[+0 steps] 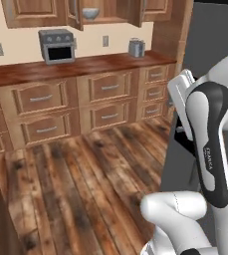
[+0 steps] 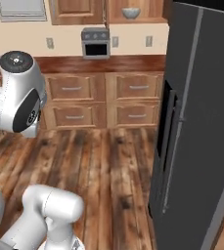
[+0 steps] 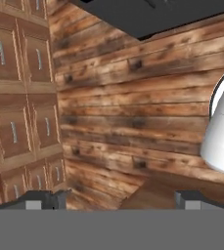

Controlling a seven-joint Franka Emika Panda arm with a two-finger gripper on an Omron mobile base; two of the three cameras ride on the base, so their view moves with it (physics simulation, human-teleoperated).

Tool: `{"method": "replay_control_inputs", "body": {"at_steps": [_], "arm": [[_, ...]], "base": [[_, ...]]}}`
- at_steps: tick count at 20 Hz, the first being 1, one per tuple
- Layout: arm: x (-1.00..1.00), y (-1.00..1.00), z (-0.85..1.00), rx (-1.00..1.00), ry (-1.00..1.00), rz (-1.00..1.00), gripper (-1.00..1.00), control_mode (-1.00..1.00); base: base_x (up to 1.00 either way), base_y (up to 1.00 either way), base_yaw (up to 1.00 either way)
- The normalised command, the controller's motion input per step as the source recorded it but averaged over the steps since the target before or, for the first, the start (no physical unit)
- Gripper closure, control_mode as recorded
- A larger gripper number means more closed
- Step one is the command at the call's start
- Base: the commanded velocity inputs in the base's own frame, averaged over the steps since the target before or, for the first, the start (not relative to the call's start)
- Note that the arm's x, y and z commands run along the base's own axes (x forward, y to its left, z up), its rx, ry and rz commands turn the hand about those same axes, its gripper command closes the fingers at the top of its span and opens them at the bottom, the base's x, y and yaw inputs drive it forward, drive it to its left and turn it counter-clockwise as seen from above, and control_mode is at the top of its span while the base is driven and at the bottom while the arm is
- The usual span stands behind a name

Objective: Pick up the bowls from the cabinet and place each bowl in front of a stool on the dining counter.

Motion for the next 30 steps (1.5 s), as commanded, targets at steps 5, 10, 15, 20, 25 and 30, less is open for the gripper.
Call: {"method": "replay_control_inputs", "body": {"at_steps": [5,10,15,20,25,30], "arm": [[0.00,0.00,0.00,0.00,0.00,0.00,-1.00,1.00],[0.00,0.00,0.00,0.00,0.00,0.00,-1.00,1.00],[0.00,0.00,0.00,0.00,0.00,0.00,-1.00,1.00],[0.00,0.00,0.00,0.00,0.00,0.00,-1.00,1.00],[0.00,0.00,0.00,0.00,0.00,0.00,-1.00,1.00],[0.00,0.00,0.00,0.00,0.00,0.00,-1.00,1.00]], "base": [[1.00,-0.06,-0.12],[1.00,-0.04,-0.13],[1.00,0.00,-0.13],[1.00,0.00,-0.14],[1.00,0.00,-0.14],[1.00,-0.02,-0.13]]}}
